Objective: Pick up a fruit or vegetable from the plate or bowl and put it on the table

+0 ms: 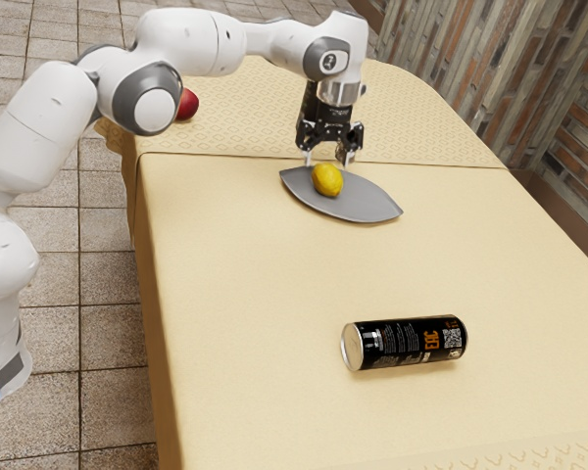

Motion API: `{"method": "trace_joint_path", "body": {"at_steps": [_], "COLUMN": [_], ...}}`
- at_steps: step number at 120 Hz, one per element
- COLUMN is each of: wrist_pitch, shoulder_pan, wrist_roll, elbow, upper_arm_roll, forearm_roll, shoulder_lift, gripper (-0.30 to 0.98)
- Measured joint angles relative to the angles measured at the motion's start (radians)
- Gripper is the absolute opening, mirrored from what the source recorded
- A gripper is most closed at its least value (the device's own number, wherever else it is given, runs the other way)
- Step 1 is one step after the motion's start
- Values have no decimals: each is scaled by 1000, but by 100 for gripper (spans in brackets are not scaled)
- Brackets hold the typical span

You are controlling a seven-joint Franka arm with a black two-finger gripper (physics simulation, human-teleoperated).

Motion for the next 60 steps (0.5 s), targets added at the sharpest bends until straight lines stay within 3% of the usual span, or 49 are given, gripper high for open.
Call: {"method": "trace_joint_path", "body": {"at_steps": [60], "wrist_pitch": [22], "shoulder_pan": [1], "wrist_roll": [21], "elbow": [4], "upper_arm_roll": [-12], "forearm_roll": [1], "shoulder_lift": [34], "gripper": [69]}}
